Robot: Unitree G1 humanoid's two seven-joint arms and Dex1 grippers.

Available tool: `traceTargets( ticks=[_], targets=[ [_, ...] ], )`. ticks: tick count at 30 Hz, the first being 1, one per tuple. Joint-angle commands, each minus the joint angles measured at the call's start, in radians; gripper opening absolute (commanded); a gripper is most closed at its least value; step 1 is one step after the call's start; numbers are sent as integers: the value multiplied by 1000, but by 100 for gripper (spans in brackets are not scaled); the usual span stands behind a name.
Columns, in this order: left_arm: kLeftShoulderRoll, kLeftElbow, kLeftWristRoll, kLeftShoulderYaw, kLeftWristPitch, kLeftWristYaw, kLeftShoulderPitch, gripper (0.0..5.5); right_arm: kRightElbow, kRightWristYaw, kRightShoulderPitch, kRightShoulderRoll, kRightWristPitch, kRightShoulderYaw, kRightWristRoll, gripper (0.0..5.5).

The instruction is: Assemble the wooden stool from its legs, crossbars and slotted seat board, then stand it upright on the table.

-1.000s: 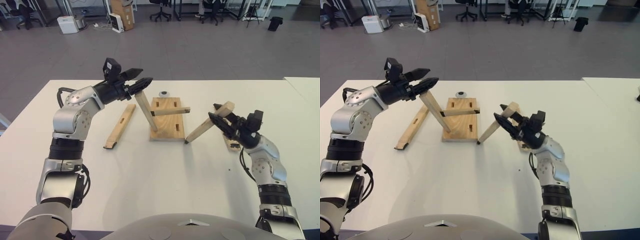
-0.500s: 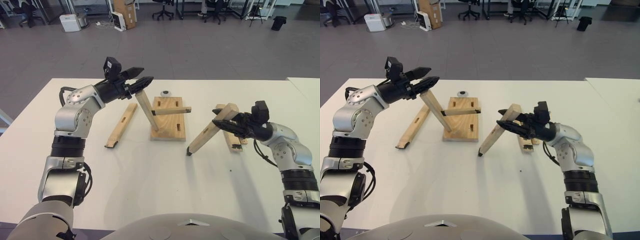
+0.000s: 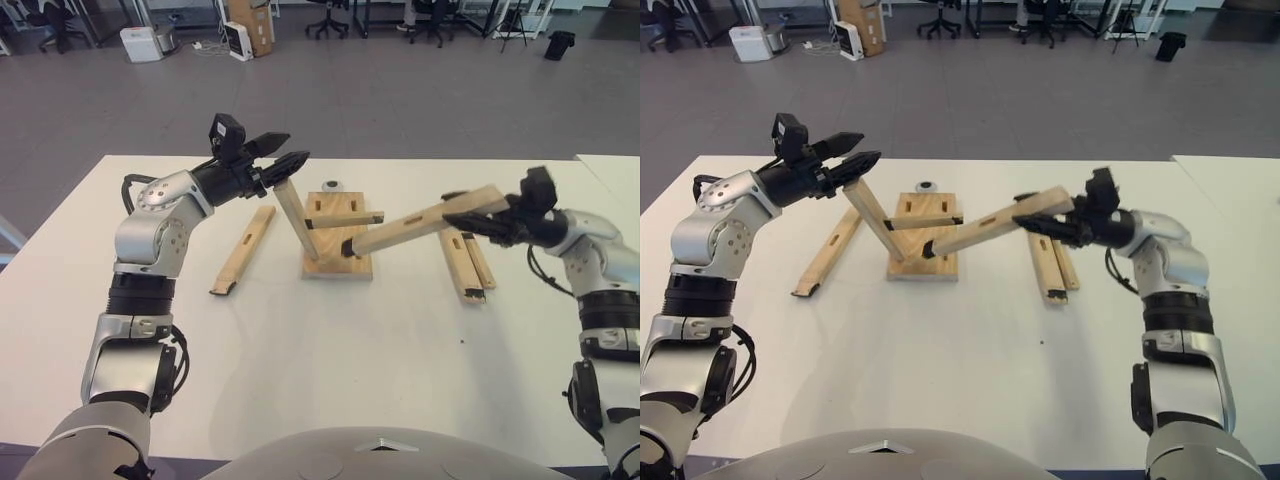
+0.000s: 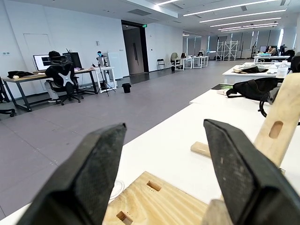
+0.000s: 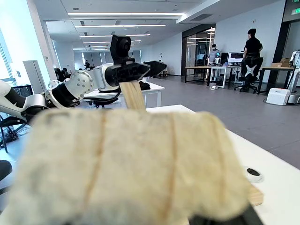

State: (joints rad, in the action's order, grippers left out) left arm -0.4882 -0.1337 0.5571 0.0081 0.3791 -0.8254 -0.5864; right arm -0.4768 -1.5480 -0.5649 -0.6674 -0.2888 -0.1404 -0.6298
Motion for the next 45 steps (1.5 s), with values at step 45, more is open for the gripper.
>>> traceTargets(
  ticks=[45],
  targets=[
    [76, 34, -49, -46, 33, 26, 118, 303, -610, -66, -458, -48, 462, 531, 231, 205]
  ],
)
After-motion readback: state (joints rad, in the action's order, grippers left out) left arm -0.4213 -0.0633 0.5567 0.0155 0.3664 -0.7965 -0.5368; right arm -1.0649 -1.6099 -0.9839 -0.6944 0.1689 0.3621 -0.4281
